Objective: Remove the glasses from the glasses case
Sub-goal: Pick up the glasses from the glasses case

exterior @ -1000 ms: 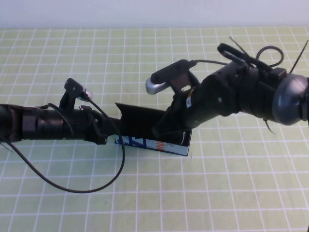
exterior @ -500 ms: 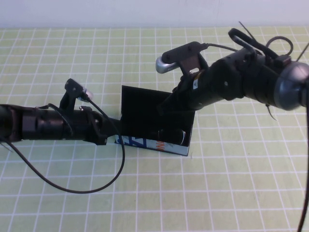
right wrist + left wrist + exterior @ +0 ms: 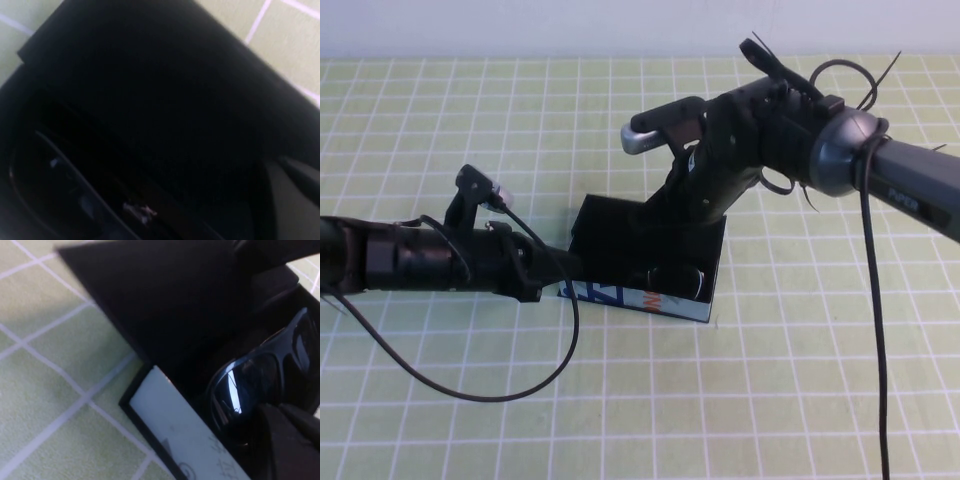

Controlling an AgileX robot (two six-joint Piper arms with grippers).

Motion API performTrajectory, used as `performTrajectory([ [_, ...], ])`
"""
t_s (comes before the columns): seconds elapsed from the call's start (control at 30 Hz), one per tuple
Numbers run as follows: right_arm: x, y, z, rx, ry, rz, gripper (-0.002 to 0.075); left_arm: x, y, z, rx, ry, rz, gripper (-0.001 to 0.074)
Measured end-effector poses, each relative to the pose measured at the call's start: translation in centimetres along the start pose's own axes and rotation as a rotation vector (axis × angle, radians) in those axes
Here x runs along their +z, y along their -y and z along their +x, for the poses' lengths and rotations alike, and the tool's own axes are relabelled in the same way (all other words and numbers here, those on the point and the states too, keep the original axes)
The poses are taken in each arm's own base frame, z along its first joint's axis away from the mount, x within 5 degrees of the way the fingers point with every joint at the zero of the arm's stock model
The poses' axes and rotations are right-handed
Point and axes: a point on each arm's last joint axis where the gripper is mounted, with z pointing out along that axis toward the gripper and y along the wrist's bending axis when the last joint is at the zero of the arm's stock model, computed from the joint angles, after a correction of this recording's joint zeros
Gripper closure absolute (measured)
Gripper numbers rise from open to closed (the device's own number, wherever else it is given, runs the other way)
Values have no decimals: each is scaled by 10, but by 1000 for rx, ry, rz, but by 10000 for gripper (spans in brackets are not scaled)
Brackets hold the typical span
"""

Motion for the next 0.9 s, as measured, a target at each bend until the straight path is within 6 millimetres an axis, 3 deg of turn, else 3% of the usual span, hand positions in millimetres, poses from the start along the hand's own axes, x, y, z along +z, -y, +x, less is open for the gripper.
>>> performTrajectory([
  [0.17, 10, 5, 2, 16, -31, -16, 743, 0, 0, 0, 2, -2, 3, 739],
  [0.4, 8, 5, 3, -10, -50, -39, 743, 0, 1, 0, 3, -3, 6, 739],
  [0.7, -24, -7, -17, -87, -68, -148, 743, 0, 1, 0, 5, -4, 11, 739],
  [0.9, -33, -9, -18, -118, -107, -166, 743, 0, 3, 0, -1, 0, 31, 739],
])
